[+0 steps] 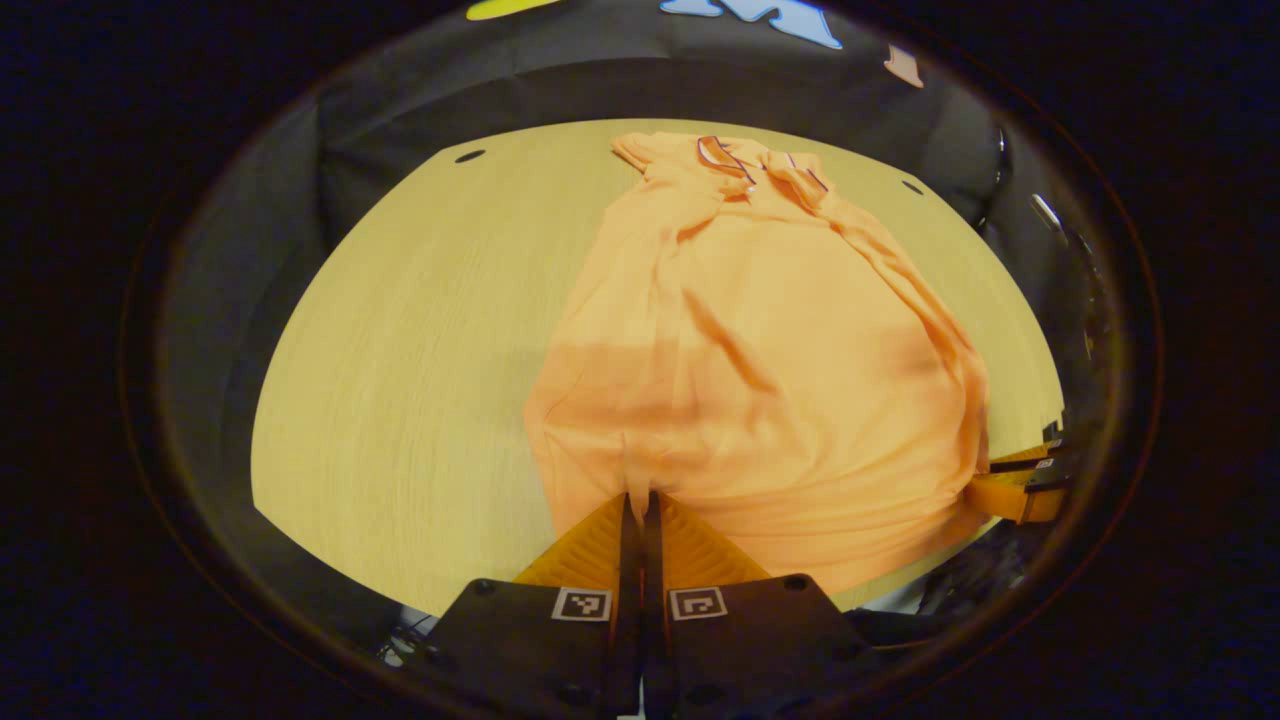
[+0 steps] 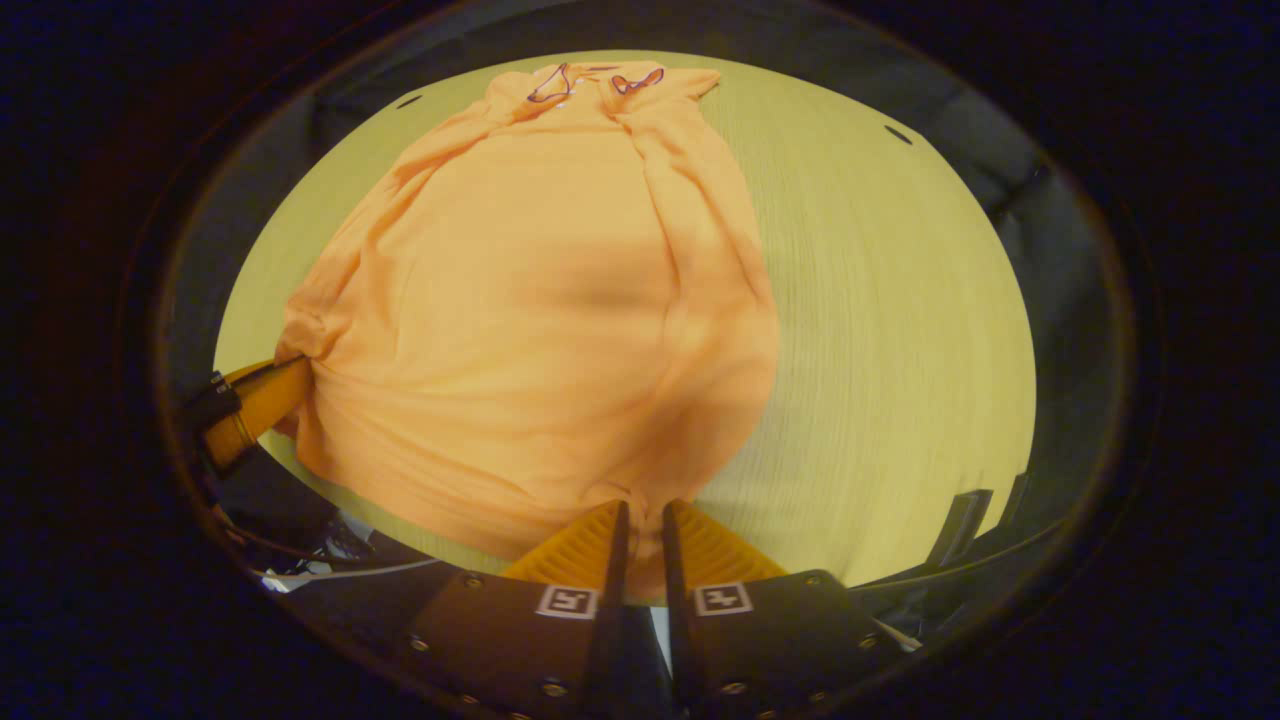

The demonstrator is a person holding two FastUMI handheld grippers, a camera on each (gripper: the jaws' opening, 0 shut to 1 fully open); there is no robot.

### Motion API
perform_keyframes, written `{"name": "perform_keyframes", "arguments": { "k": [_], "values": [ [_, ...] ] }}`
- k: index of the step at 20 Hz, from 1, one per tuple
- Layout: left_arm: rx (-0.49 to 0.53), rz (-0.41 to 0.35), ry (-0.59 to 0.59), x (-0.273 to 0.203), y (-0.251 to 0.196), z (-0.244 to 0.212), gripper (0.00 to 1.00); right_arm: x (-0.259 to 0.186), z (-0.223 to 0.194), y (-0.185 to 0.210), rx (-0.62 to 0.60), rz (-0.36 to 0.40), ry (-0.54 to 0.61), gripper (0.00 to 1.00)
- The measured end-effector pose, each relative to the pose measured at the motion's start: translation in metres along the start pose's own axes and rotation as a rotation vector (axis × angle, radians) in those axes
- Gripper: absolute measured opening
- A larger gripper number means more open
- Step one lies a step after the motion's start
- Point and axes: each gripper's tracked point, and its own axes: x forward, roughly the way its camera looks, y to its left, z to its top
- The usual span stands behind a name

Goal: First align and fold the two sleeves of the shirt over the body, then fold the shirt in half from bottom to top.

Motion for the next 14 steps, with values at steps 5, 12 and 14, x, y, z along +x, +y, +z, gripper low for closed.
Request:
{"name": "perform_keyframes", "arguments": {
  "k": [5,12,14],
  "values": [
    [-0.003,-0.008,0.047,-0.001,0.001,0.003,0.07,0.0,0.002,0.003,-0.021,-0.012,-0.024,0.0],
    [-0.029,-0.023,0.062,0.001,0.003,0.006,0.07,-0.005,0.013,0.007,0.083,0.078,-0.02,0.0],
    [-0.06,-0.03,0.067,-0.001,0.003,0.012,0.07,-0.01,0.021,0.007,0.078,0.084,-0.03,0.0]
  ]
}}
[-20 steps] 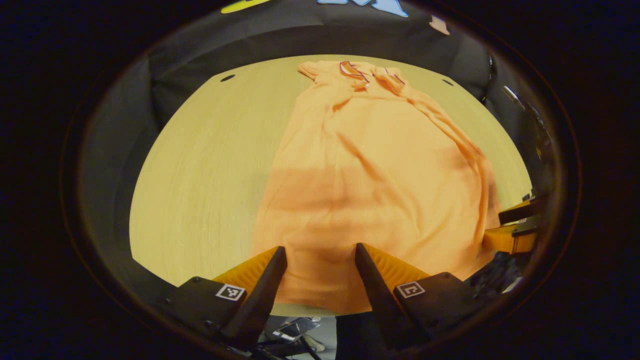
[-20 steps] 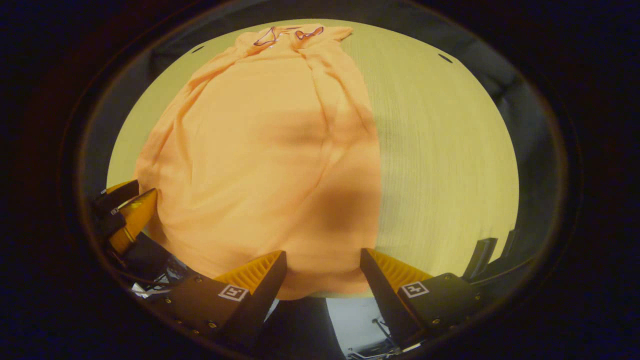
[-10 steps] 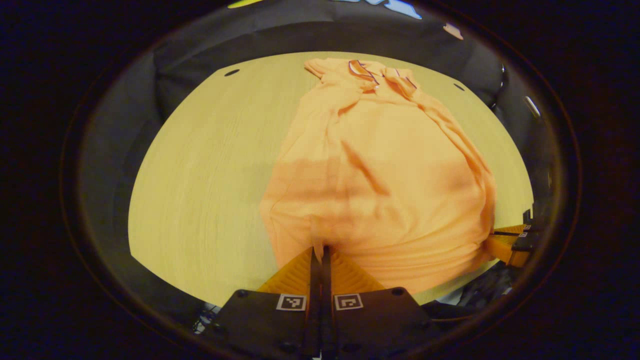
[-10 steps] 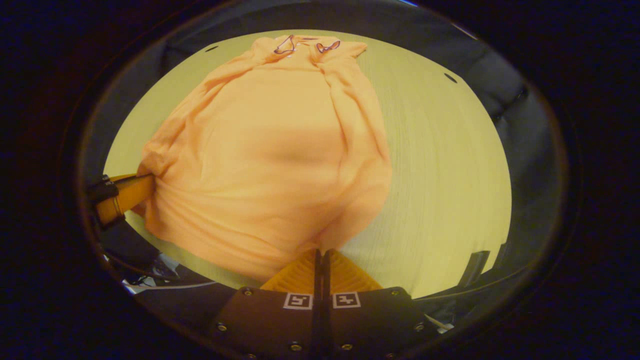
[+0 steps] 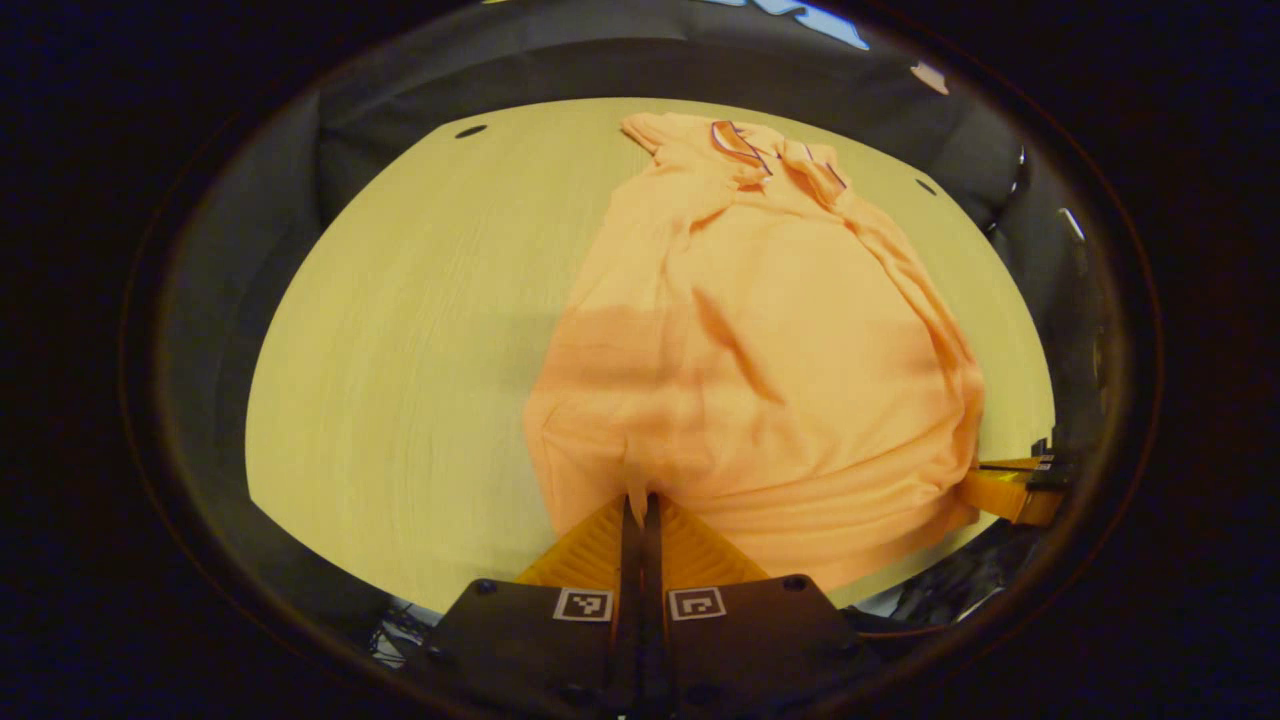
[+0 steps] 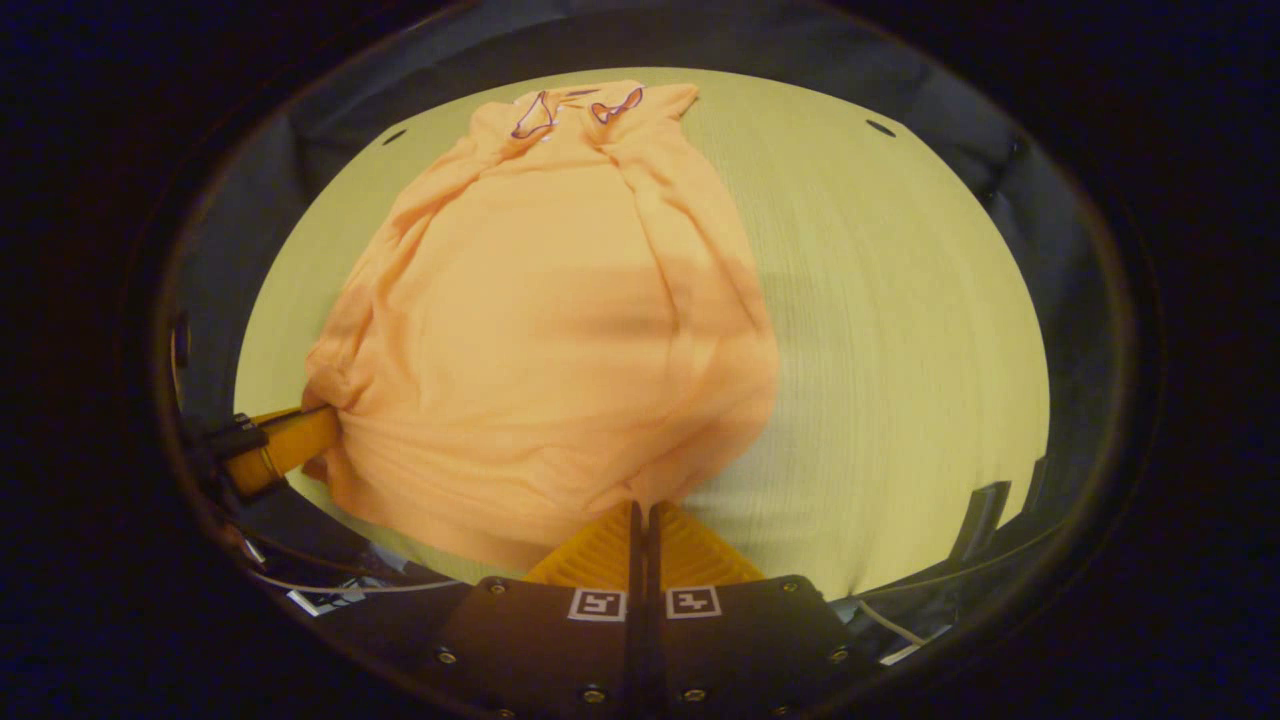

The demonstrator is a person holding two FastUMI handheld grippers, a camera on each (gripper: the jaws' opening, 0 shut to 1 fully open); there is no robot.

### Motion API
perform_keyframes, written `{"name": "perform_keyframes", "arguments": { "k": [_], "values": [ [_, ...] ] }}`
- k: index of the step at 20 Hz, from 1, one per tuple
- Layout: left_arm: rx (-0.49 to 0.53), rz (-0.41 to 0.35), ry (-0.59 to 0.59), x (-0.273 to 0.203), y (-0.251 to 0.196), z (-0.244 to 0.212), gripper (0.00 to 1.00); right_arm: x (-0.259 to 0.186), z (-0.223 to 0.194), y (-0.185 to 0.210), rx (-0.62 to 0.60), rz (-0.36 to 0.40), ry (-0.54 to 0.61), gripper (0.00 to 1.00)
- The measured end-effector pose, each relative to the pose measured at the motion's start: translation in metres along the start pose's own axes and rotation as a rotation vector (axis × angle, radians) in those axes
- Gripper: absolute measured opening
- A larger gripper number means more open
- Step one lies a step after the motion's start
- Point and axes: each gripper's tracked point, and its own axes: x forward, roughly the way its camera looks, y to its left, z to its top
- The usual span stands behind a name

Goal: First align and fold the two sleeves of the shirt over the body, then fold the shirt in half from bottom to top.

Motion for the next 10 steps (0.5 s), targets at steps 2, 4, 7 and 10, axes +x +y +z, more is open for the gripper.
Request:
{"name": "perform_keyframes", "arguments": {
  "k": [2,4,7,10],
  "values": [
    [-0.007,0.0,-0.01,-0.003,0.001,0.012,0.07,-0.006,0.012,0.001,-0.005,0.007,-0.02,0.0],
    [-0.002,0.001,-0.019,-0.005,0.002,0.028,0.06,-0.011,0.029,0.003,0.004,0.015,-0.044,0.0],
    [0.006,-0.006,-0.05,-0.007,0.0,0.06,0.07,-0.02,0.062,0.002,0.039,0.033,-0.084,0.0],
    [0.01,-0.02,-0.085,-0.005,-0.003,0.098,0.06,-0.028,0.106,-0.003,0.055,0.041,-0.14,0.0]
  ]
}}
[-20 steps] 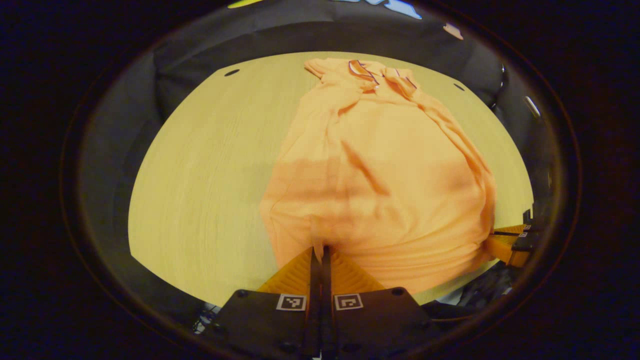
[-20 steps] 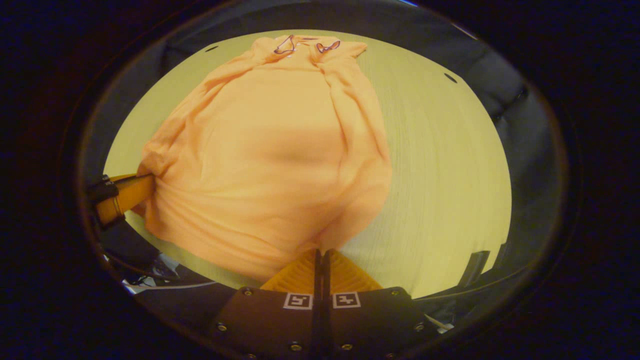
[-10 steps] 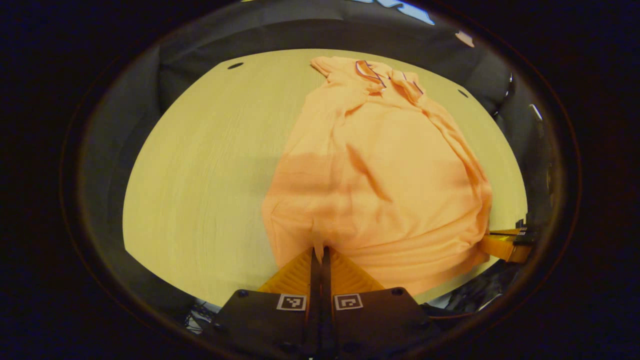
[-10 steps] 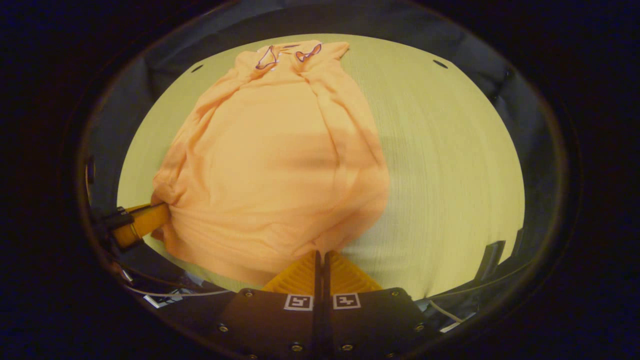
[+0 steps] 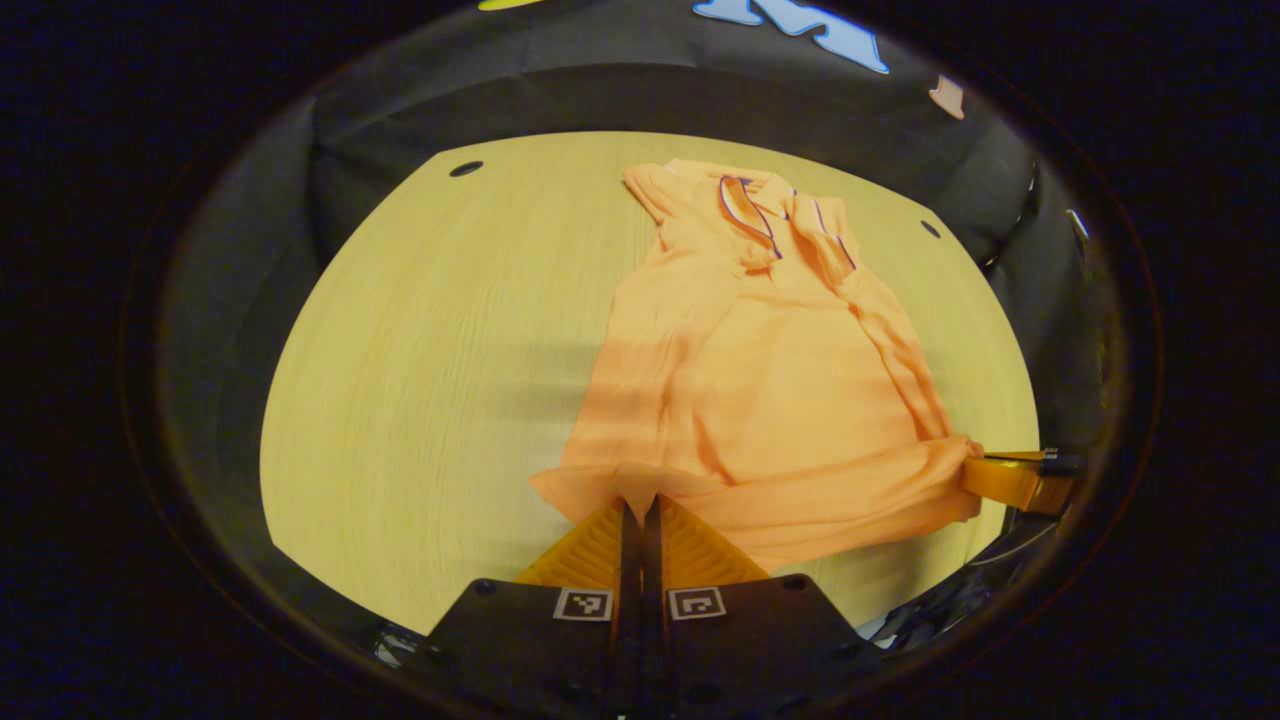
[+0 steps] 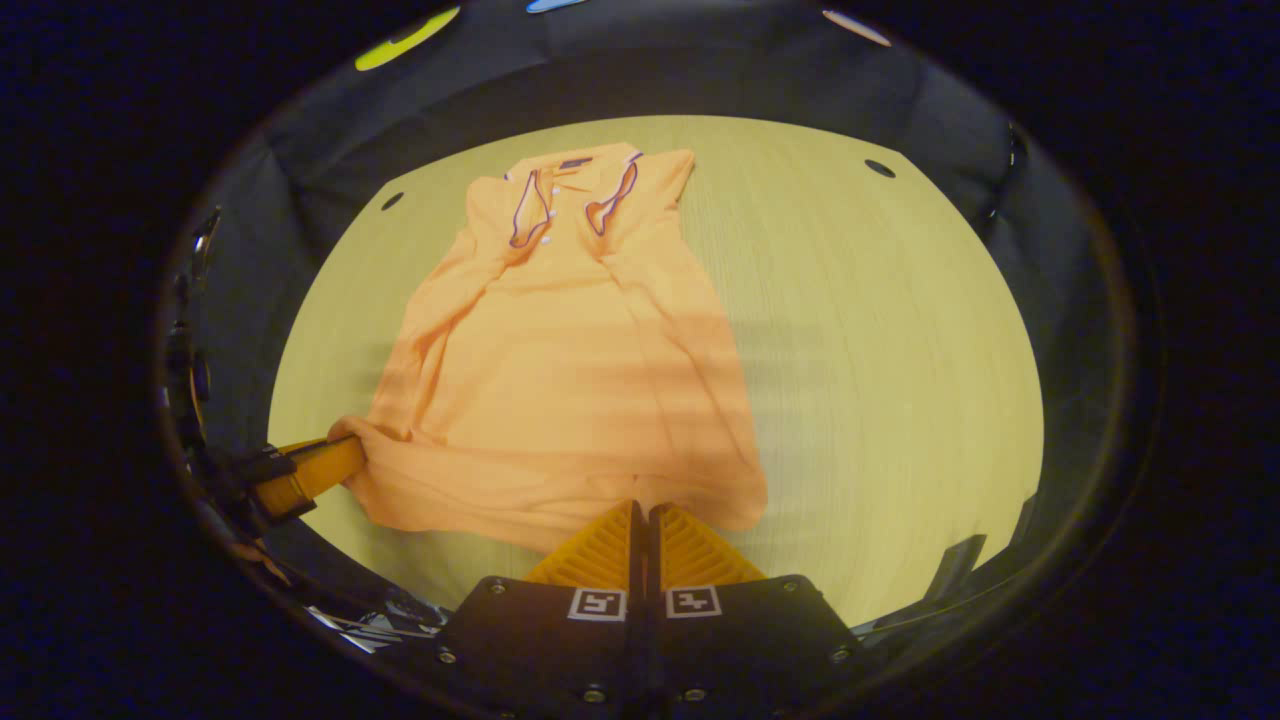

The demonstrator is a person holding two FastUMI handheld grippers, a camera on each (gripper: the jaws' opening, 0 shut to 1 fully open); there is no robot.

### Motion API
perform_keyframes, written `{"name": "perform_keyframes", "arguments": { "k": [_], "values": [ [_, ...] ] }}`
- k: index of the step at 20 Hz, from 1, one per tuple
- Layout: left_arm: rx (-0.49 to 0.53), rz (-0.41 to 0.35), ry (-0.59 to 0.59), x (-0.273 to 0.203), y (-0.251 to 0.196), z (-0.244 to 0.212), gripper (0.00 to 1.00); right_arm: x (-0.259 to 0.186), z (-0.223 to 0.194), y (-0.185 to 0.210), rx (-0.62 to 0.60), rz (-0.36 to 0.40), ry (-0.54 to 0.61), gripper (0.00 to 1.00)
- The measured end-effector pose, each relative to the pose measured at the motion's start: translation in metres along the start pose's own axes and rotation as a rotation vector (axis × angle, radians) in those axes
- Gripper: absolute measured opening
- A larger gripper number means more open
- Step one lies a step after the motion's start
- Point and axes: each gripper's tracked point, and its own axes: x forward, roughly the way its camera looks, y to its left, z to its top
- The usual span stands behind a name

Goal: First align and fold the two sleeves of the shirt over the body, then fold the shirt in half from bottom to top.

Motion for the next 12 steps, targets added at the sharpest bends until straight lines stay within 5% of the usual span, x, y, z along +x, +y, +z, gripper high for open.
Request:
{"name": "perform_keyframes", "arguments": {
  "k": [12],
  "values": [
    [0.014,-0.086,-0.211,0.066,-0.021,0.218,0.06,0.042,0.209,-0.025,-0.055,-0.029,-0.262,0.0]
  ]
}}
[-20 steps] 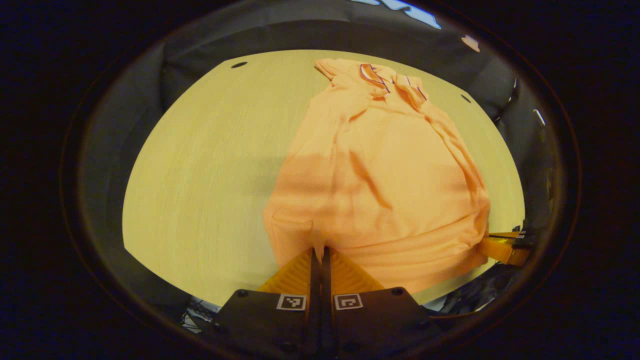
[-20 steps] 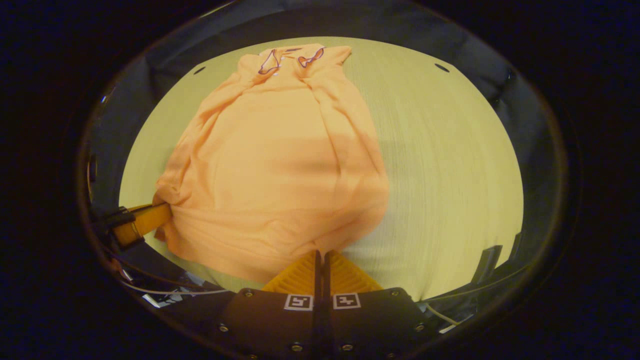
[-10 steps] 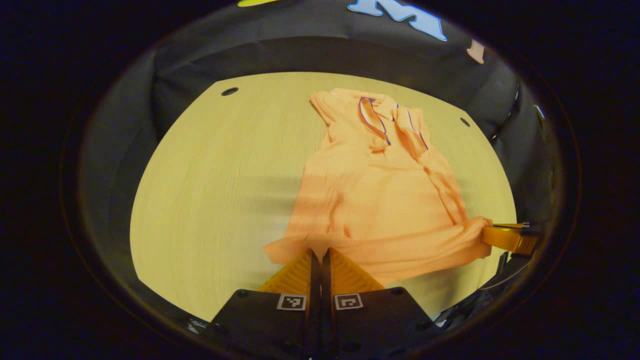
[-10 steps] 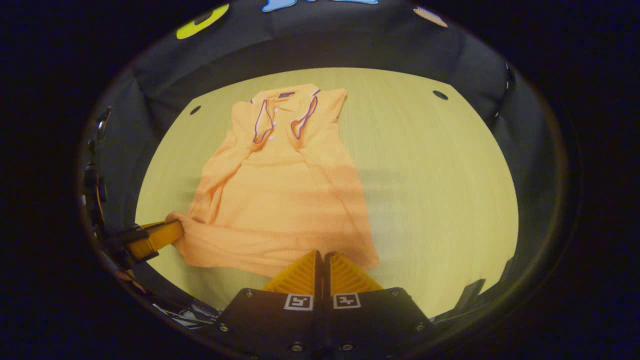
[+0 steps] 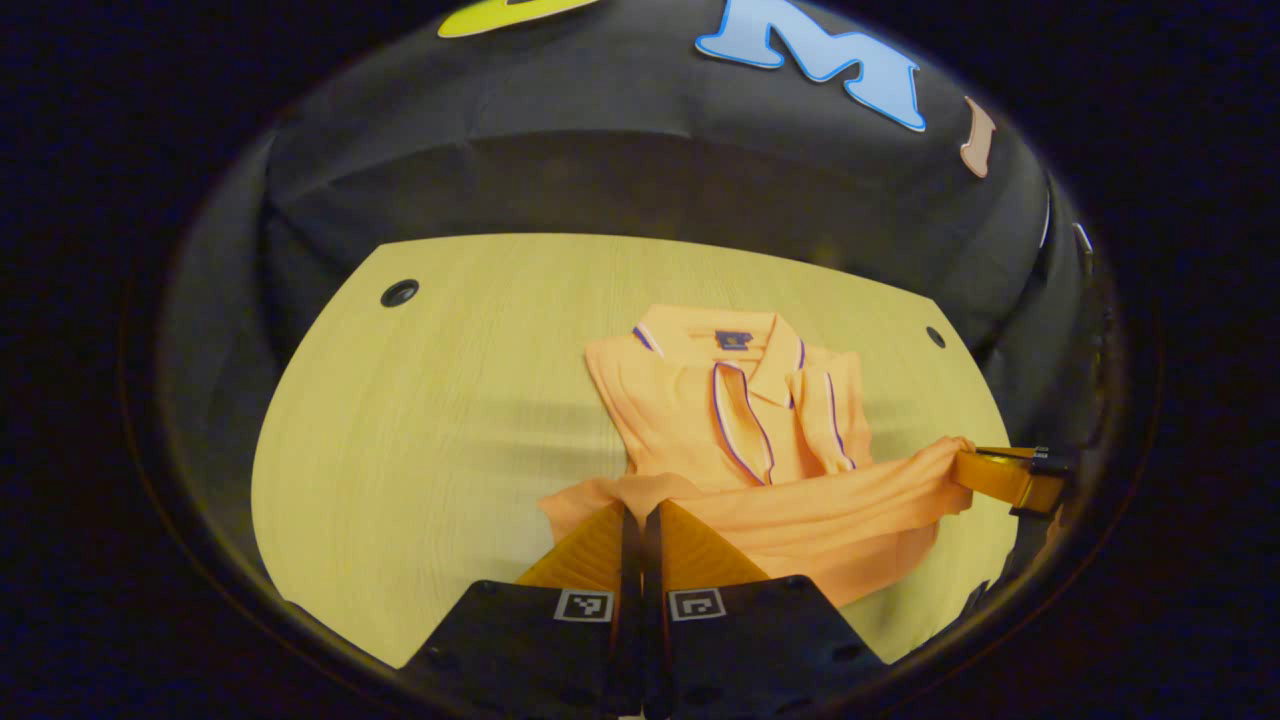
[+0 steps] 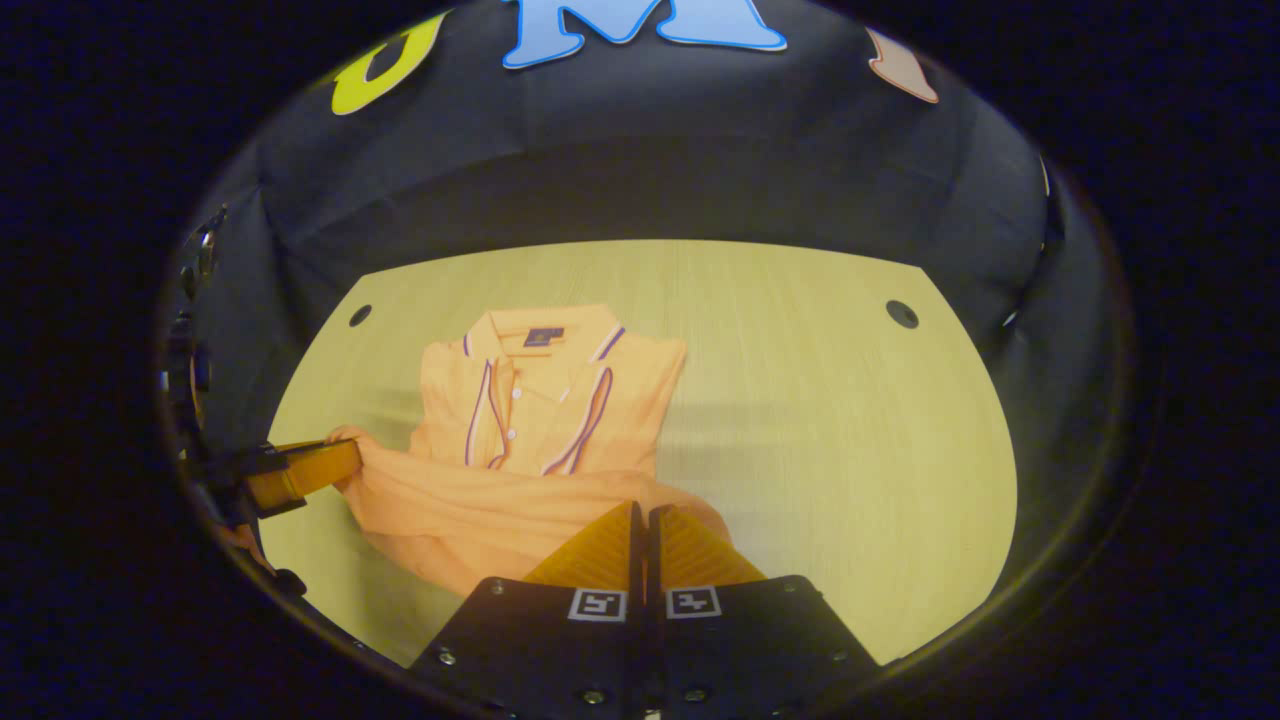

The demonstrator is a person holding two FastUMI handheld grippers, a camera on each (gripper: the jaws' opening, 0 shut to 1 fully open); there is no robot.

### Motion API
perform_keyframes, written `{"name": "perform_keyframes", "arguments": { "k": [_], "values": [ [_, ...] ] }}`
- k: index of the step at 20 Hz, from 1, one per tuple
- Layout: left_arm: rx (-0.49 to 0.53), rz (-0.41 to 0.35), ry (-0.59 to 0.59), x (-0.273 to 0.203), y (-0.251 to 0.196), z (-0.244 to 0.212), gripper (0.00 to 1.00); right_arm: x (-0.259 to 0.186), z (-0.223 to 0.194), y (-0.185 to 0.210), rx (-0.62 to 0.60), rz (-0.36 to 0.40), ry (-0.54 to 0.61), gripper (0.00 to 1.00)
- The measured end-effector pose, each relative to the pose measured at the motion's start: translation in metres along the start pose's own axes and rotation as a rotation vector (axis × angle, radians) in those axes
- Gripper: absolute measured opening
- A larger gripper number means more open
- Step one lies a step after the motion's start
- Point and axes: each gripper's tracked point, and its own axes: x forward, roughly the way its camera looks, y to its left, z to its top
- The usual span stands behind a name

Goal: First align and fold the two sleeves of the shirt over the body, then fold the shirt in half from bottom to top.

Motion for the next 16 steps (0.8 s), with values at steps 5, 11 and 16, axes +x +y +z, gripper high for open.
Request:
{"name": "perform_keyframes", "arguments": {
  "k": [5,11,16],
  "values": [
    [0.012,-0.041,-0.064,0.057,-0.007,0.064,0.06,0.049,0.075,-0.008,-0.047,-0.011,-0.123,0.0],
    [0.083,-0.037,-0.183,0.111,-0.007,0.149,0.06,0.098,0.154,-0.018,-0.077,-0.047,-0.275,0.0],
    [0.134,-0.028,-0.218,0.152,-0.007,0.169,0.06,0.136,0.178,-0.027,-0.046,-0.06,-0.325,0.0]
  ]
}}
